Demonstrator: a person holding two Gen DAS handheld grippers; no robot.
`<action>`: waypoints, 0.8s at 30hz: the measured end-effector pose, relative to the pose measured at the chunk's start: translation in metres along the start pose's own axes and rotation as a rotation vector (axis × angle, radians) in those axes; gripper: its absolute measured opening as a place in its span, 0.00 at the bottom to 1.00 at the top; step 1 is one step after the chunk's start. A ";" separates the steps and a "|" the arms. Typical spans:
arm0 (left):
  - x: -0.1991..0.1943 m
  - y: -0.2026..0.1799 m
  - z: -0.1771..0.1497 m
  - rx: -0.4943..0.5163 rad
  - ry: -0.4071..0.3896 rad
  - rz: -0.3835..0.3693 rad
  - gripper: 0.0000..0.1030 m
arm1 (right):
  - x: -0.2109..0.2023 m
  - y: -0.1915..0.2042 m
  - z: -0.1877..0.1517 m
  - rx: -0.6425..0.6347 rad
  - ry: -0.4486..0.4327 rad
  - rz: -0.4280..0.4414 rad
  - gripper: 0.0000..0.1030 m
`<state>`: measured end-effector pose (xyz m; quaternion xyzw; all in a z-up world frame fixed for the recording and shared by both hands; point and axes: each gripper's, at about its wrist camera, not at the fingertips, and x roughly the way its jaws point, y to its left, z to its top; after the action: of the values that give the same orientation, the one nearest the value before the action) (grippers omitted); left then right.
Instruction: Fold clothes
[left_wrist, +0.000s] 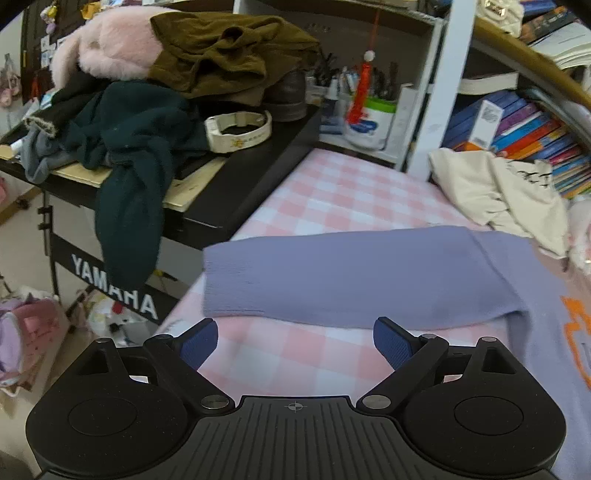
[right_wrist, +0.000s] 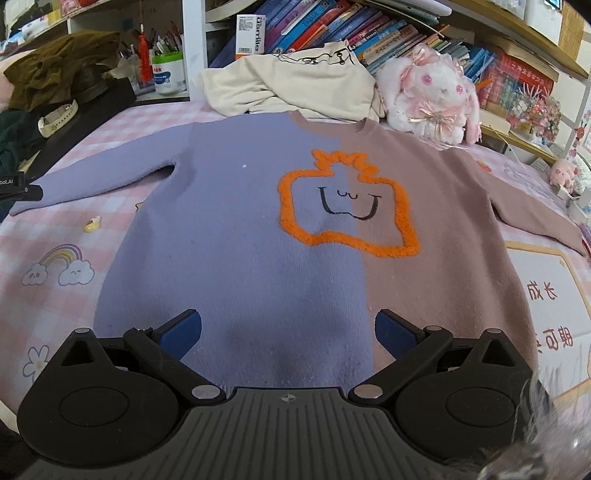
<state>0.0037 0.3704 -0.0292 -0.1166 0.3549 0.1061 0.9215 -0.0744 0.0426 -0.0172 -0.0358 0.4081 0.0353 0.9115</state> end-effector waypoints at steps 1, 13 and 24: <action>0.002 0.002 0.001 -0.002 0.002 0.011 0.91 | -0.001 0.000 -0.001 0.003 0.002 -0.004 0.98; 0.025 0.024 0.023 -0.108 0.047 0.054 0.91 | -0.004 -0.004 -0.016 0.093 -0.031 -0.011 0.98; 0.037 0.019 0.032 -0.143 0.084 0.053 0.90 | 0.005 -0.008 -0.027 0.174 -0.040 0.012 0.98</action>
<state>0.0460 0.4022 -0.0338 -0.1771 0.3877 0.1508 0.8920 -0.0904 0.0318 -0.0388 0.0467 0.3914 0.0059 0.9190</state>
